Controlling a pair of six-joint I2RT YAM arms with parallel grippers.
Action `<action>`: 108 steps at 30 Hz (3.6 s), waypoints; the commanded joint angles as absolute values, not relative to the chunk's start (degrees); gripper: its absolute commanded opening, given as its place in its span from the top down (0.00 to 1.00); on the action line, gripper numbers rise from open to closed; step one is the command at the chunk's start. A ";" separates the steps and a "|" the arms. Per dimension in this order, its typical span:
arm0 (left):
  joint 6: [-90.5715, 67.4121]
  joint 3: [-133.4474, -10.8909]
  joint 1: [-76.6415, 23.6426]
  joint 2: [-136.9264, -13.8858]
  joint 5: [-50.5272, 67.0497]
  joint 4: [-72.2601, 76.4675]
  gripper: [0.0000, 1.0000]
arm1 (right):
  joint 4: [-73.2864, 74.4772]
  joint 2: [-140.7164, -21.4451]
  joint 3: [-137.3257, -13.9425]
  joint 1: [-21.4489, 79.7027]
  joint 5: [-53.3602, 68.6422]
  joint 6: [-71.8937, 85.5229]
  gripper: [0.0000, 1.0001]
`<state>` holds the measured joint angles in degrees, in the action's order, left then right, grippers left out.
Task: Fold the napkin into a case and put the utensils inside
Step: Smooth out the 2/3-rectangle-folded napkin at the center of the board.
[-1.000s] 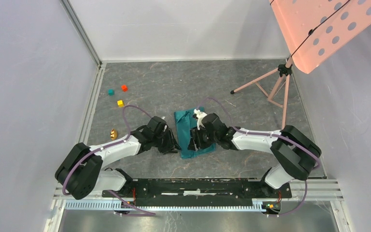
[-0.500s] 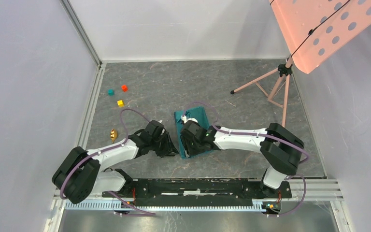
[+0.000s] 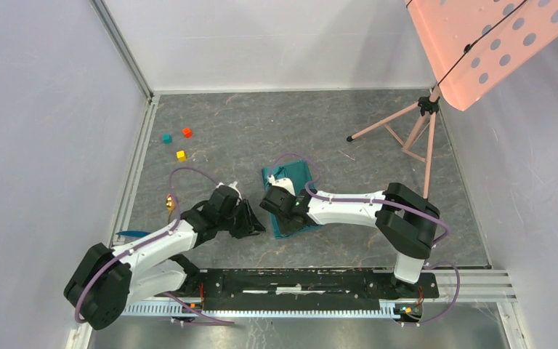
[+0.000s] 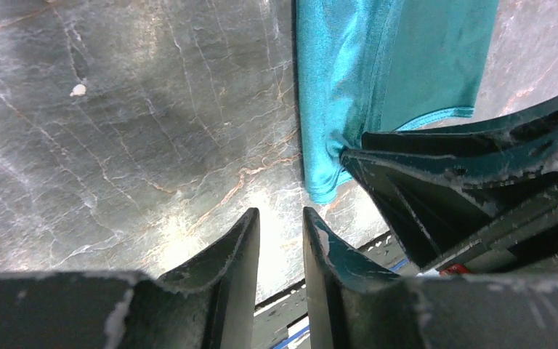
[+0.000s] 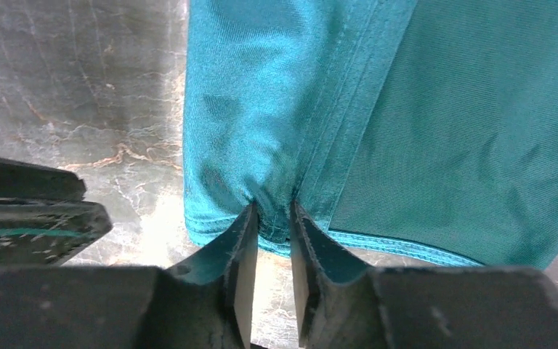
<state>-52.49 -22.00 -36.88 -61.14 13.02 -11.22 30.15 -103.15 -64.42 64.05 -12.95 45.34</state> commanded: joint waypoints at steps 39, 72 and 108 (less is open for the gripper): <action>-54.63 -38.80 -31.88 -82.70 24.92 1.91 0.67 | 26.24 -94.64 -54.34 60.30 -18.66 42.86 0.99; -50.72 -39.55 -30.19 -98.53 23.82 4.48 0.79 | -25.12 -92.62 -40.78 48.17 38.03 20.84 0.28; -42.80 -53.72 -26.72 -85.60 26.06 -14.19 0.55 | -1.58 -80.80 -37.51 38.54 26.73 14.00 0.34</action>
<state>-47.86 -47.86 -29.23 -91.05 27.86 -8.05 -6.72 -77.23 -33.06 39.75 30.98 15.84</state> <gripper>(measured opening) 0.444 0.695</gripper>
